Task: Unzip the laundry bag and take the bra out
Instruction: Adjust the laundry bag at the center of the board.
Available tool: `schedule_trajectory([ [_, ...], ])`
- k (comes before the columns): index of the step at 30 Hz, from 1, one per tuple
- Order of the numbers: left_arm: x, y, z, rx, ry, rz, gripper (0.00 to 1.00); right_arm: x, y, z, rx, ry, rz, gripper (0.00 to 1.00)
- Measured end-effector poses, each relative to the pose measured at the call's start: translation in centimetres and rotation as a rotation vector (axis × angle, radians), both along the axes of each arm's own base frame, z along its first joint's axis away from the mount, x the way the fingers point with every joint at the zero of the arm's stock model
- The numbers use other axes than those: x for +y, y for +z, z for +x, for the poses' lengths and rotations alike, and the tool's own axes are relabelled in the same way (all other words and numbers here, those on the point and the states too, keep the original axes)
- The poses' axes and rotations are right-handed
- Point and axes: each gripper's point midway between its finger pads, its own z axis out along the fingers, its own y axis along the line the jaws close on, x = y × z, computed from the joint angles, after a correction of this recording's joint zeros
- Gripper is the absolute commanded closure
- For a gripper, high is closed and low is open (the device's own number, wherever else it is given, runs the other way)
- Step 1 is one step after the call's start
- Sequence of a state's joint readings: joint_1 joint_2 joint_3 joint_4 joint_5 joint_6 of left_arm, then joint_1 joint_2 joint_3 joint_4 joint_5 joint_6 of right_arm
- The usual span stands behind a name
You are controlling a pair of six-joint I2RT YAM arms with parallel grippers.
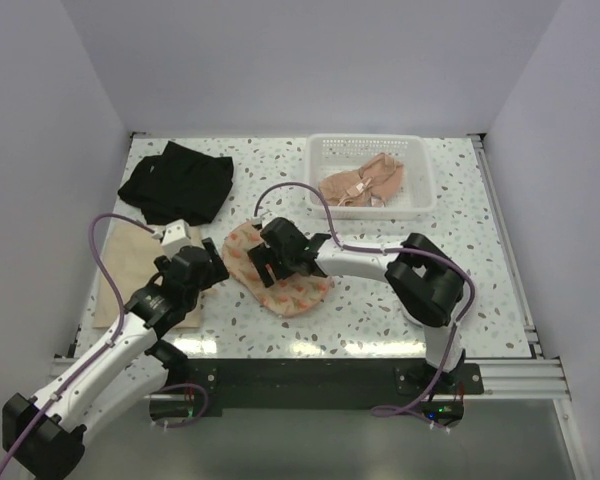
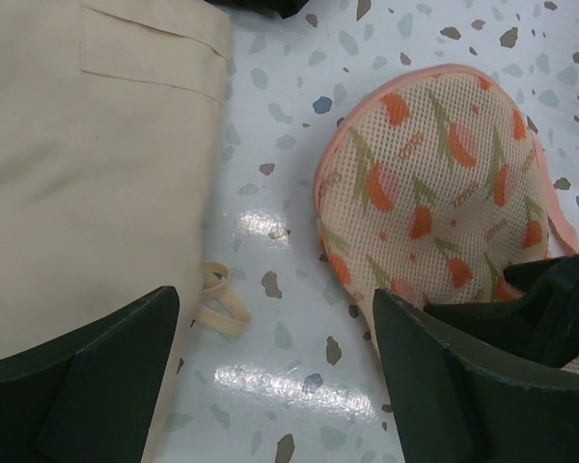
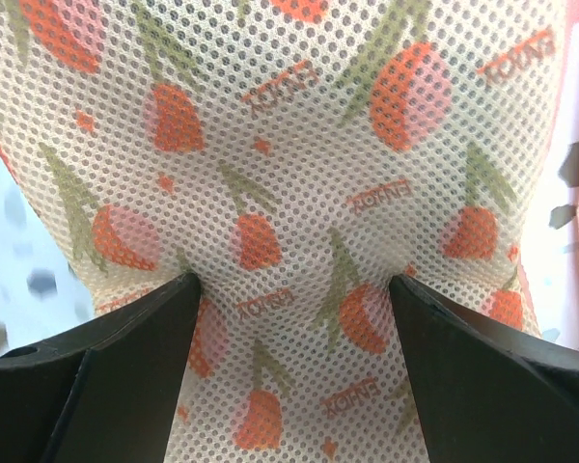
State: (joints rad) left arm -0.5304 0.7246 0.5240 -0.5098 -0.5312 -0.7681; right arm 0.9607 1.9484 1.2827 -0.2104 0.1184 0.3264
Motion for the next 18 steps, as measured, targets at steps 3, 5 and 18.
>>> schedule_trajectory([
  [3, -0.2, -0.3, 0.0, 0.005, -0.008, -0.006, 0.15, 0.5, 0.2, 1.4, -0.016, -0.107, 0.024, 0.16],
  [5, -0.5, -0.5, 0.1, 0.006, -0.016, -0.012, 0.15, 0.8, 0.2, 2.2, -0.023, -0.164, 0.033, 0.16],
  [18, -1.7, -1.8, 0.3, 0.026, -0.061, -0.044, 0.17, 1.6, 3.3, 3.6, -0.074, -0.236, 0.119, 0.15],
])
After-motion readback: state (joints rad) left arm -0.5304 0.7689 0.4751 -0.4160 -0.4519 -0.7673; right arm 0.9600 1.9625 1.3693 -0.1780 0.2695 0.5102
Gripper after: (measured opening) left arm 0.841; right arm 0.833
